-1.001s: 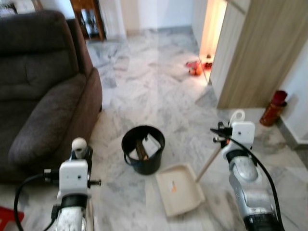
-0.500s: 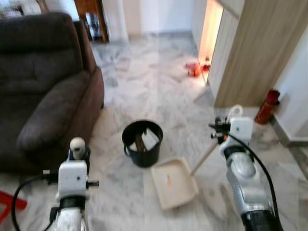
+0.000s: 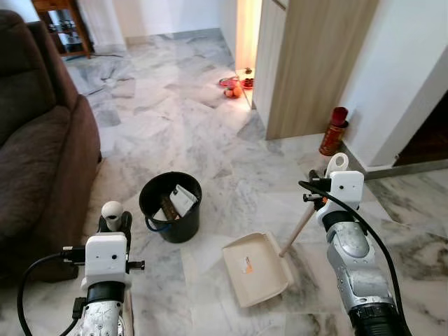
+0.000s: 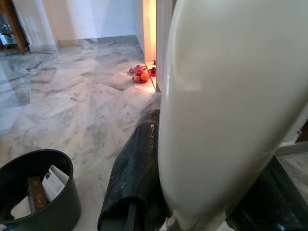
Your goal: Sweep floor
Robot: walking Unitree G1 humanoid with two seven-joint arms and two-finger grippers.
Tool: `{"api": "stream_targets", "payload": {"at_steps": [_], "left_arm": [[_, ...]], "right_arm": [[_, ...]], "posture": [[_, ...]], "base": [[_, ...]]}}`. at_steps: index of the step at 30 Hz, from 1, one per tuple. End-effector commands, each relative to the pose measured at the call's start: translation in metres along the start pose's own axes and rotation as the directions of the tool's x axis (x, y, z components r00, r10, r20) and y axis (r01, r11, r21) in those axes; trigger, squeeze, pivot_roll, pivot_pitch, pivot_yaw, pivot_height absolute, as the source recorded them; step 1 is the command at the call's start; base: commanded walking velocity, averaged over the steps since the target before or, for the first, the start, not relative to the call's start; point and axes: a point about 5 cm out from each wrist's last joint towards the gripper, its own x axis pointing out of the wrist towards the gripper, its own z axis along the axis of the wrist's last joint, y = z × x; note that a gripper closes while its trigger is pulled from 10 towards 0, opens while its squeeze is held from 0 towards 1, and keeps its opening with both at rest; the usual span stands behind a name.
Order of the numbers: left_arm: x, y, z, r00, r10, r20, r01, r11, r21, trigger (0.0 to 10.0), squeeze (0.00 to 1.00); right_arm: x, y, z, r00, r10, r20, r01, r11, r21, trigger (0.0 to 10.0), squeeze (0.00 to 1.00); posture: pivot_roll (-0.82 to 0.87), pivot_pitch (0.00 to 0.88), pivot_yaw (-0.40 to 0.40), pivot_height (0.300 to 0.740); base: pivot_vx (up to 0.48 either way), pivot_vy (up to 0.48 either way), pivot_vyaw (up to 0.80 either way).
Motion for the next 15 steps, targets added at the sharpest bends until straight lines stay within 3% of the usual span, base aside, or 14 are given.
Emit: {"api": "stream_targets", "payload": {"at_steps": [1,3,6,15], "left_arm": [[0.0010,0.0047,0.0010,1.000,0.015,0.003,-0.015,0.999,0.050,10.0,0.00],[0.0011,0.0048,0.0008,1.000,0.016,0.004,-0.016,0.998,0.054,10.0,0.00],[0.0012,0.0042,0.0006,1.000,0.015,0.001,-0.015,0.999,0.049,10.0,0.00],[0.0019,0.0030,0.0006,1.000,0.006,0.002,-0.006,0.999,0.047,10.0,0.00]], "right_arm": [[0.0040,0.0017,0.0091,0.999,0.003,0.037,-0.004,1.000,0.008,10.0,0.00],[0.0041,0.0018,0.0092,0.999,0.003,0.036,-0.003,1.000,0.008,10.0,0.00],[0.0044,0.0014,0.0090,0.999,0.000,0.035,-0.001,1.000,0.006,10.0,0.00],[0.0049,0.0018,0.0084,0.999,-0.002,0.036,0.002,1.000,0.006,10.0,0.00]], "posture": [[-0.11,0.078,0.045,0.740],[-0.11,0.078,0.045,0.740],[-0.12,0.072,0.045,0.740],[-0.12,0.055,0.049,0.740]], "base": [[0.000,0.000,-0.80],[0.000,0.000,-0.80],[0.000,-0.472,-0.80],[0.000,0.000,-0.80]]}}
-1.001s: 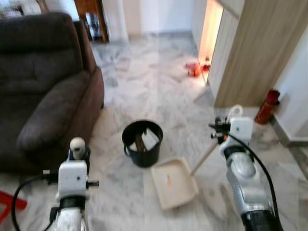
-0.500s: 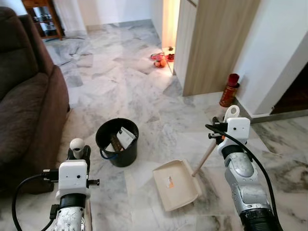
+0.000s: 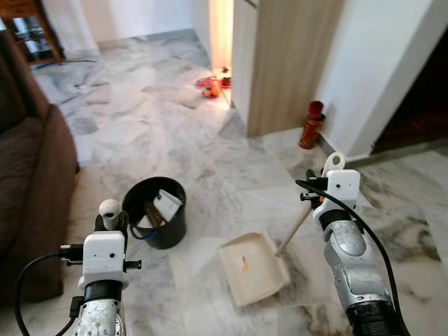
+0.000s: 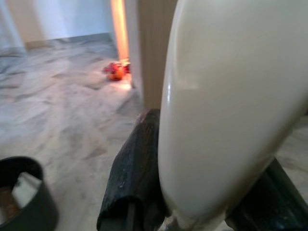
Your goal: Sweep floor
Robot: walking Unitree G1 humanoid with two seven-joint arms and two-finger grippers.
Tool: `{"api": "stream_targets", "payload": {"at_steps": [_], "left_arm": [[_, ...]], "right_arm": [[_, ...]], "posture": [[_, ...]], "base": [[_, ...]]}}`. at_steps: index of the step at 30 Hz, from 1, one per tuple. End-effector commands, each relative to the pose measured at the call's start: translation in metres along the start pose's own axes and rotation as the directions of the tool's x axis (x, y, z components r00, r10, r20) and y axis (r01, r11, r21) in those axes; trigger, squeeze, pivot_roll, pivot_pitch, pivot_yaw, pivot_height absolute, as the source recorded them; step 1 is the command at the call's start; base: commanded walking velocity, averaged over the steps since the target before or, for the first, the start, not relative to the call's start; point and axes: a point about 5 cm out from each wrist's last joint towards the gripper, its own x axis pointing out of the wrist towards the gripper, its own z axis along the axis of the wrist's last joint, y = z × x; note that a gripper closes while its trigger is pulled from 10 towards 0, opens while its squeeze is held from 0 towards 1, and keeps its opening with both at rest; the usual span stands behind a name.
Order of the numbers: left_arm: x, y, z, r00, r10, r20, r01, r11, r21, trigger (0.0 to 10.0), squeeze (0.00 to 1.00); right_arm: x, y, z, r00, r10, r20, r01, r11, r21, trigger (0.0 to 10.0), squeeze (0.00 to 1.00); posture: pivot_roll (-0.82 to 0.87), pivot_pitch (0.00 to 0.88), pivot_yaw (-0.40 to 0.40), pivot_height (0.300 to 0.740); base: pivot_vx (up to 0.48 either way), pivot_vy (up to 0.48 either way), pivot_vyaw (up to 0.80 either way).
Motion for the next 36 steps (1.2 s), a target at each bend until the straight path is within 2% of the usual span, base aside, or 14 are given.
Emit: {"api": "stream_targets", "payload": {"at_steps": [1,5,13,17,36], "left_arm": [[0.0009,0.0048,0.0020,1.000,0.013,0.015,-0.014,0.999,0.041,10.0,0.00],[0.0013,0.0047,0.0021,1.000,0.013,0.018,-0.014,0.999,0.036,10.0,0.00],[0.0013,0.0044,0.0022,1.000,0.009,0.018,-0.010,0.999,0.047,10.0,0.00],[0.0015,0.0050,0.0022,1.000,0.015,0.019,-0.016,0.999,0.035,10.0,0.00],[0.0018,0.0050,0.0033,0.999,0.029,0.029,-0.030,0.999,0.026,10.0,0.00]], "right_arm": [[0.0026,0.0023,0.0086,0.999,0.002,0.043,-0.003,1.000,0.004,10.0,0.00],[0.0023,0.0024,0.0083,0.999,0.003,0.043,-0.003,1.000,0.004,10.0,0.00],[0.0024,0.0029,0.0080,0.999,0.004,0.042,-0.004,1.000,0.004,10.0,0.00],[0.0025,0.0029,0.0076,0.999,0.005,0.040,-0.005,1.000,0.002,10.0,0.00],[0.0038,0.0020,0.0082,0.999,0.009,0.043,-0.008,1.000,-0.002,10.0,0.00]], "posture": [[-0.12,0.054,0.050,0.740],[-0.12,0.050,0.051,0.740],[-0.12,0.052,0.050,0.740],[-0.12,0.053,0.049,0.740],[-0.12,0.055,0.040,0.740]], "base": [[0.000,-0.409,-0.80],[0.000,-0.381,-0.80],[0.000,0.000,-0.80],[0.000,-0.352,-0.80],[0.000,0.000,-0.80]]}}
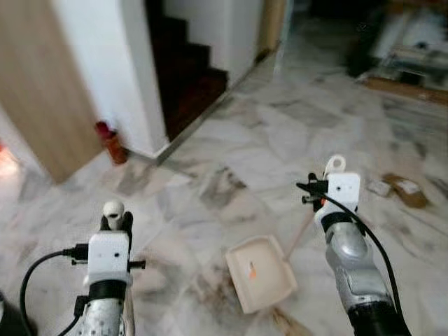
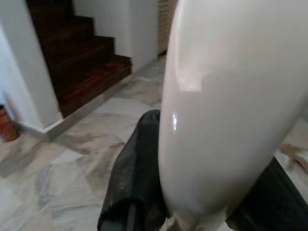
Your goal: Sweep floor
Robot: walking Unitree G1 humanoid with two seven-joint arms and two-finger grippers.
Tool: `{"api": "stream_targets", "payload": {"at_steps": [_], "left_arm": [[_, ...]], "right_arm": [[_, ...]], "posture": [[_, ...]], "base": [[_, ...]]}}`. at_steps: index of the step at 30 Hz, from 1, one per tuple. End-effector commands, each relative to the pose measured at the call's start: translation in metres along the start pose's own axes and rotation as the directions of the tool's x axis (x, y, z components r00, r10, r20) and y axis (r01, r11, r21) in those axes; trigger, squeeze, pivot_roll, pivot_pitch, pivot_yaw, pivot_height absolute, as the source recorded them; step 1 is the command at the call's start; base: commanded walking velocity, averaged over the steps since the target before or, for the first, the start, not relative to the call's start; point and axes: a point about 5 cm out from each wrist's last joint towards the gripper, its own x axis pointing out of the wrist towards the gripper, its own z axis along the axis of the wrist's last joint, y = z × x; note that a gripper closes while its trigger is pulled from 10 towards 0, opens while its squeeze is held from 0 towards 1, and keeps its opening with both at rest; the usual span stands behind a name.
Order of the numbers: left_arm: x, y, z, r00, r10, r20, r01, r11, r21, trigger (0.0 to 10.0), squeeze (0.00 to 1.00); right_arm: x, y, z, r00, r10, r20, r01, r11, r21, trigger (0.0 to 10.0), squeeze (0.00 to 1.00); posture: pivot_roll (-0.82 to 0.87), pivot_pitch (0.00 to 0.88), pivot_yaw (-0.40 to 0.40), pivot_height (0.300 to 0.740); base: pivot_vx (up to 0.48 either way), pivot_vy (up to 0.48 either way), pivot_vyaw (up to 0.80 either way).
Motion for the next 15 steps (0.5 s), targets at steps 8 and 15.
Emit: {"api": "stream_targets", "payload": {"at_steps": [8,15], "left_arm": [[0.0021,0.0035,0.0058,0.999,0.018,0.039,-0.019,1.000,0.018,10.0,0.00],[0.0019,0.0035,0.0057,0.999,0.015,0.038,-0.015,1.000,0.014,10.0,0.00]], "right_arm": [[0.0043,0.0014,0.0134,0.998,0.005,0.056,-0.005,1.000,0.002,10.0,0.00],[0.0041,0.0017,0.0133,0.998,0.004,0.056,-0.004,1.000,0.004,10.0,0.00]], "posture": [[-0.12,0.057,0.040,0.740],[-0.12,0.058,0.041,0.740]], "base": [[0.000,0.000,-0.80],[0.000,0.000,-0.80]]}}
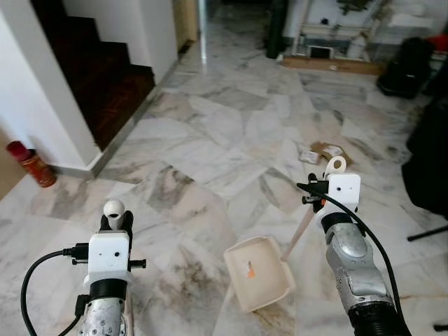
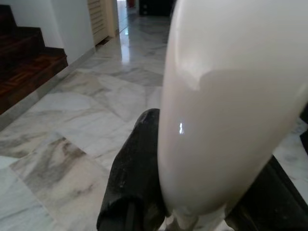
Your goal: Sweep floor
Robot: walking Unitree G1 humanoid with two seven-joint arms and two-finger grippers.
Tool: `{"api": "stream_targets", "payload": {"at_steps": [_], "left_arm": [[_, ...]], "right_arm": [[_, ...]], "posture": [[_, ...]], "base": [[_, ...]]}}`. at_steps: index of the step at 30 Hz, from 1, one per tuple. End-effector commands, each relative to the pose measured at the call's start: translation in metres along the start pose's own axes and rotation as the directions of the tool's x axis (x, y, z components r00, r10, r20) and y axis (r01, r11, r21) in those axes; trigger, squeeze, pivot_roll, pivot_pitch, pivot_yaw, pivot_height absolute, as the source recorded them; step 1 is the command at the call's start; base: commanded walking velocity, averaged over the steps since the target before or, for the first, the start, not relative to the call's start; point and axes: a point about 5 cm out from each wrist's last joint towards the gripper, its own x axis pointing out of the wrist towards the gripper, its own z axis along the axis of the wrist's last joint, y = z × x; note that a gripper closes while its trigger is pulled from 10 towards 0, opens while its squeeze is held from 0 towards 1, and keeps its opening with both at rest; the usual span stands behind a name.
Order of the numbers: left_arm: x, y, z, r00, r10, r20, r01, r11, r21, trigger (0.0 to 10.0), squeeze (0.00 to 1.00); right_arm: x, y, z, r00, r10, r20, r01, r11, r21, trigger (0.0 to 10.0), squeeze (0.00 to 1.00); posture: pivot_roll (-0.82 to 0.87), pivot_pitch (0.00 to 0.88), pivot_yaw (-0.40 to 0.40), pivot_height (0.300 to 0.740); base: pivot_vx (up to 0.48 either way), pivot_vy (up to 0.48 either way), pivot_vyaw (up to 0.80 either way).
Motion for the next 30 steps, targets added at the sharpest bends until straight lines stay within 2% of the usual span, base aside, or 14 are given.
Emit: {"api": "stream_targets", "payload": {"at_steps": [1,9,19,27,30], "left_arm": [[0.0009,0.0048,0.0047,0.999,0.016,0.032,-0.017,1.000,0.018,10.0,0.00],[0.0008,0.0045,0.0061,0.999,0.019,0.039,-0.018,1.000,-0.002,10.0,0.00],[0.0011,0.0051,0.0051,0.999,0.019,0.031,-0.019,1.000,0.017,10.0,0.00],[0.0009,0.0060,0.0044,0.999,0.026,0.024,-0.026,1.000,0.010,10.0,0.00],[0.0014,0.0068,0.0039,0.999,0.031,0.018,-0.032,0.999,0.014,10.0,0.00]], "right_arm": [[0.0044,0.0028,0.0151,0.998,0.007,0.063,-0.007,1.000,0.004,10.0,0.00],[0.0045,0.0030,0.0148,0.998,0.008,0.060,-0.008,1.000,0.005,10.0,0.00],[0.0049,0.0039,0.0152,0.998,0.012,0.062,-0.013,1.000,0.008,10.0,0.00],[0.0047,0.0092,0.0171,0.996,0.034,0.079,-0.035,0.999,0.017,10.0,0.00],[0.0047,0.0113,0.0171,0.996,0.042,0.080,-0.044,0.999,0.018,10.0,0.00]], "posture": [[-0.12,0.058,0.041,0.740],[-0.12,0.062,0.041,0.740],[-0.12,0.063,0.042,0.740],[-0.12,0.063,0.041,0.740],[-0.12,0.062,0.041,0.740]], "base": [[0.000,0.000,-0.80],[0.000,0.000,-0.80],[0.000,0.000,-0.80],[0.000,0.000,0.00],[0.323,0.000,0.00]]}}
